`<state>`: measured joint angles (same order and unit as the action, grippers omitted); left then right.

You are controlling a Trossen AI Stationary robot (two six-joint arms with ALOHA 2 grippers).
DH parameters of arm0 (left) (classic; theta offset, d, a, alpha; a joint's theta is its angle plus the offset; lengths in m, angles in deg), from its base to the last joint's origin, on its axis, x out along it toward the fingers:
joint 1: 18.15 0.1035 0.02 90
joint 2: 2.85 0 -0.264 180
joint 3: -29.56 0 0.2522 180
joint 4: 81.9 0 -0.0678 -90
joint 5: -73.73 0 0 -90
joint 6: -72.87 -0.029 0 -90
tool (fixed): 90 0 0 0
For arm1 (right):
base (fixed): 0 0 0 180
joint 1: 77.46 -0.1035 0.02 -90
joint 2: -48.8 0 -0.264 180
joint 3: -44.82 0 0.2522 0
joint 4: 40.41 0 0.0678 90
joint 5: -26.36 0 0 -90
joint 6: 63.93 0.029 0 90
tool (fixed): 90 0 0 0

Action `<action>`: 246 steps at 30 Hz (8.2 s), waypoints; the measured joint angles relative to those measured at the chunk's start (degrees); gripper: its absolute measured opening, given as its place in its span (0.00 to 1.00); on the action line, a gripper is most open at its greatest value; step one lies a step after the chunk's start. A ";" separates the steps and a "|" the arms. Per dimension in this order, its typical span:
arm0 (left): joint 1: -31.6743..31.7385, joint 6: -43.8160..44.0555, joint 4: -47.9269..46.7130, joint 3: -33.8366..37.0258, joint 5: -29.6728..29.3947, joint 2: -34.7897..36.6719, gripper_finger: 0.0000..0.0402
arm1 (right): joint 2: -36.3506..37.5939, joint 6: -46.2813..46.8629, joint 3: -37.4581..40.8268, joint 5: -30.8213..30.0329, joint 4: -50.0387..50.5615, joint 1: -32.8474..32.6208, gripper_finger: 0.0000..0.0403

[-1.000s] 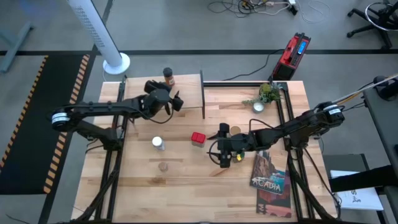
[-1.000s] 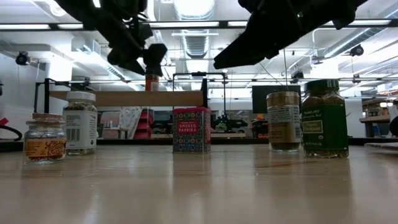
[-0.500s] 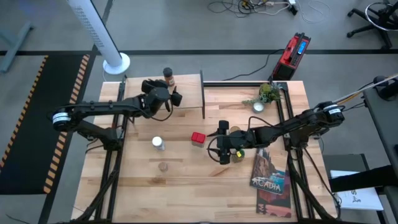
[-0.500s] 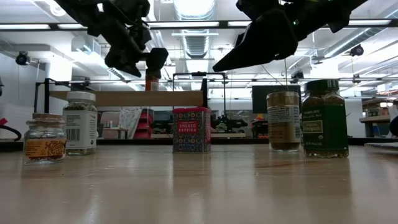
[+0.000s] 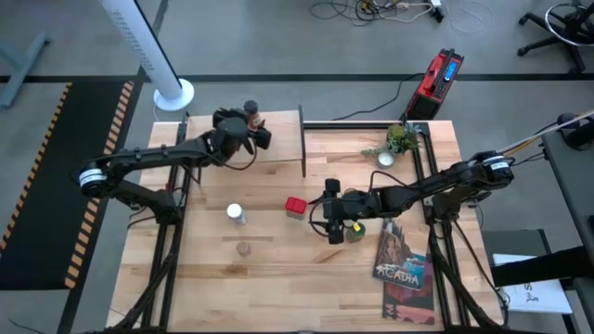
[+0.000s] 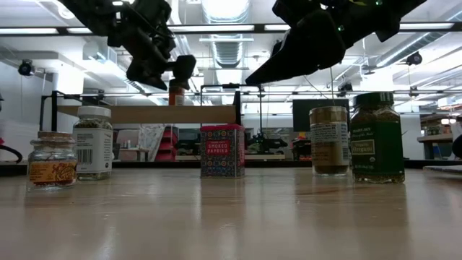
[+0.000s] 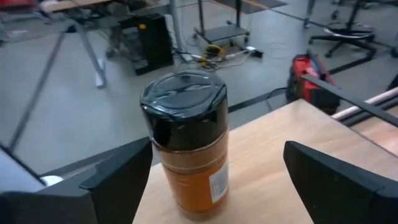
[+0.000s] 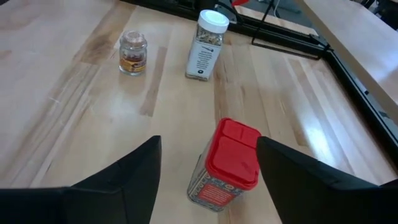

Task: Shelf spices
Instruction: Remove the black seasoning bottle from the shelf, then put the brown seasoning bottle on the shelf

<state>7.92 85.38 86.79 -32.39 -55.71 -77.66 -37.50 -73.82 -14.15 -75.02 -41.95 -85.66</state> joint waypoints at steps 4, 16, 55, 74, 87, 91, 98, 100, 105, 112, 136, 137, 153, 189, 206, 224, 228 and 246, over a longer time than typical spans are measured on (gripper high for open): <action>2.27 -1.57 0.62 0.00 2.34 0.00 0.88 | 0.00 0.41 0.00 0.00 -0.03 0.00 0.58; 3.82 -4.47 1.52 0.00 3.04 0.00 0.88 | 0.02 1.33 0.00 0.00 -0.70 0.00 0.60; 8.05 -12.03 12.98 -0.48 10.91 -9.51 0.60 | 0.02 1.00 0.00 -0.02 -0.78 0.14 0.56; 7.41 -9.83 10.75 -0.42 22.03 -5.42 0.36 | 0.02 1.31 0.00 -0.20 0.03 0.39 0.55; -2.66 -1.20 6.45 -0.39 40.41 4.33 0.35 | 4.24 2.93 0.09 -0.77 7.16 3.63 0.53; -10.17 0.51 5.01 -0.39 42.87 5.44 0.35 | 8.79 2.95 0.44 -0.80 9.48 3.68 0.52; -27.43 1.70 5.90 -0.42 39.12 3.13 0.36 | 16.88 3.86 0.50 -8.61 18.96 3.69 0.51; -32.80 1.73 6.66 -0.42 33.56 1.64 0.36 | 18.44 4.58 0.53 -8.71 19.64 3.67 0.52; -42.22 1.67 12.13 -0.42 21.24 -4.48 0.36 | 20.57 6.58 1.07 -8.68 19.62 3.65 0.52; -45.89 2.63 21.01 -0.42 16.35 -14.56 0.36 | 20.59 8.93 1.93 -8.63 19.35 3.60 0.51; -48.05 3.05 37.20 -0.42 11.05 -33.79 0.36 | 22.85 14.96 4.87 -12.85 17.09 -1.07 0.49; -48.05 3.05 37.32 -0.44 10.73 -34.18 0.36 | 22.84 14.94 4.87 -12.83 17.01 -1.07 0.49; -48.16 7.77 37.47 -0.44 8.29 -39.80 0.37 | 22.82 14.86 4.90 -12.68 16.75 -1.70 0.49; -48.38 -7.99 24.97 -0.42 -0.53 -14.25 0.69 | 23.80 15.95 5.31 -12.68 26.24 -1.92 0.49; -46.75 -14.01 15.76 -0.42 -8.01 4.69 0.67 | 25.24 15.93 5.31 -12.22 34.98 2.82 0.75; -44.97 -19.07 15.19 -1.68 -8.06 14.18 0.64 | 14.22 15.22 5.43 -6.62 34.74 7.51 0.88; -44.97 -19.11 13.06 -1.64 -8.06 13.68 0.63 | 11.55 15.73 5.33 -5.60 33.63 7.52 0.88; -44.97 -19.35 10.98 -1.55 -8.06 13.64 0.58 | 10.03 15.72 5.40 -3.59 32.82 9.98 0.64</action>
<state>-37.05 66.02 97.77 -33.94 -63.77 -64.02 -27.47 -58.11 -8.75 -78.61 -9.13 -75.68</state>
